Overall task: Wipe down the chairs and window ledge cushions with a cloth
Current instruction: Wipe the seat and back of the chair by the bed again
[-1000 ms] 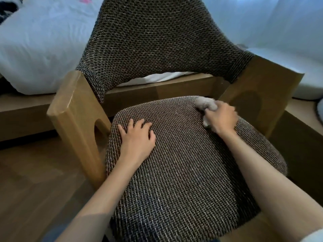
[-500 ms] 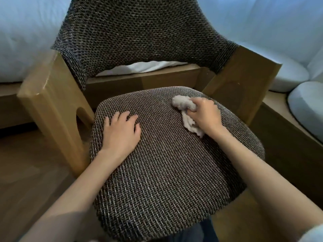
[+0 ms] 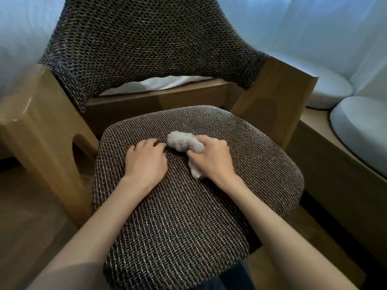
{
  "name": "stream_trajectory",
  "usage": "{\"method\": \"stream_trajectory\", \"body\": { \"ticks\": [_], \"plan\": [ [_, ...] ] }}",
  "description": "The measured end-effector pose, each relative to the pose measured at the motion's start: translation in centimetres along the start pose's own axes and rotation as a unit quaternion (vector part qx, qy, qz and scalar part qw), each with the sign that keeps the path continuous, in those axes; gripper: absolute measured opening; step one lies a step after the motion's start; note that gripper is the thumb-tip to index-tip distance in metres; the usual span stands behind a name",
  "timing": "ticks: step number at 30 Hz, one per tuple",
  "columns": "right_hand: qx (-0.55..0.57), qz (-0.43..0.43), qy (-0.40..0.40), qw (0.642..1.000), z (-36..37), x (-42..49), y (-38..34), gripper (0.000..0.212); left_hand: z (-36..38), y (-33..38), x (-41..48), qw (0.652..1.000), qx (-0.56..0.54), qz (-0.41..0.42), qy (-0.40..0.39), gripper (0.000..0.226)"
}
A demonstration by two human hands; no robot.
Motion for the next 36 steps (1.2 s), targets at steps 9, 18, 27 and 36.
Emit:
{"method": "stream_trajectory", "body": {
  "ticks": [9, 18, 27, 36],
  "plan": [
    [-0.197, 0.051, 0.124, 0.971, -13.0, 3.9, 7.0, 0.036, -0.2, 0.6, 0.1, 0.999, 0.036, 0.002, -0.015, 0.044],
    [-0.232, 0.077, 0.064, 0.968, -9.1, 4.7, 9.5, 0.053, -0.1, 1.2, -0.4, 0.999, 0.027, 0.013, -0.009, 0.045],
    [-0.038, -0.016, -0.004, 0.999, -3.1, -0.8, 2.1, 0.016, -0.3, -0.3, -1.6, 1.0, 0.008, 0.021, -0.001, 0.044],
    [-0.166, -0.056, 0.009, 0.984, -5.8, -0.9, 3.0, 0.035, -0.6, 0.8, -1.3, 1.0, 0.005, 0.02, -0.016, 0.046]
  ]
}}
Point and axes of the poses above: each hand's wrist, its own x-axis towards the middle knuckle, its own z-axis out of the palm, y = z × x, the point moved 3 cm from there along x, towards the middle knuckle, and after that the axes turned 13 degrees about x, right-handed, at the moved point
